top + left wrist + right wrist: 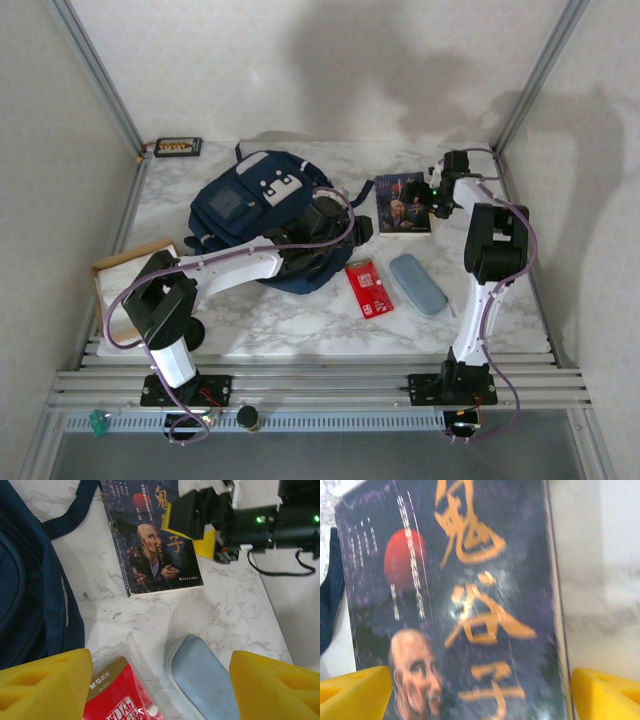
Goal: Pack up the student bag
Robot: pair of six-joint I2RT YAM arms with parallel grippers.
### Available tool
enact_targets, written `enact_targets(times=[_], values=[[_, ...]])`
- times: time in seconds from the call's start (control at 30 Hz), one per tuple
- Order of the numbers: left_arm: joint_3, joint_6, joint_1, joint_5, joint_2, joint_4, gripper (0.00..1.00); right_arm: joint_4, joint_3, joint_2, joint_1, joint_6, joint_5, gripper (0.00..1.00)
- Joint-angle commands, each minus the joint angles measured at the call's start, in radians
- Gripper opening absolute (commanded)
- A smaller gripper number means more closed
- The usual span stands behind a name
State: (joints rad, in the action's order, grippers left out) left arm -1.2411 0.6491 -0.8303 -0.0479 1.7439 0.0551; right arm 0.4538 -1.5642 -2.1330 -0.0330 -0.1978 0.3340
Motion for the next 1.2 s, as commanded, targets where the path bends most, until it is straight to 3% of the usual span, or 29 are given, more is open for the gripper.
enact_targets(times=[0.0,0.3,0.77,1.0,1.17], values=[[0.015,0.017,-0.001,0.027,0.007,0.027,0.72,-0.030,0.062,0.066,-0.018,-0.026,0.003,0.89],[0.032,0.049,0.003,0.031,0.009,0.041,0.73,-0.049,0.103,0.045,0.005,-0.013,0.057,0.81],[0.049,0.077,0.014,0.014,0.027,0.068,0.73,-0.153,0.171,0.110,0.033,-0.031,0.202,0.56],[0.057,0.081,0.020,0.015,0.025,0.071,0.73,-0.199,0.162,0.074,0.051,-0.063,0.246,0.48],[0.072,0.084,0.026,0.017,0.019,0.074,0.73,-0.157,0.144,0.061,0.065,-0.092,0.143,0.50]])
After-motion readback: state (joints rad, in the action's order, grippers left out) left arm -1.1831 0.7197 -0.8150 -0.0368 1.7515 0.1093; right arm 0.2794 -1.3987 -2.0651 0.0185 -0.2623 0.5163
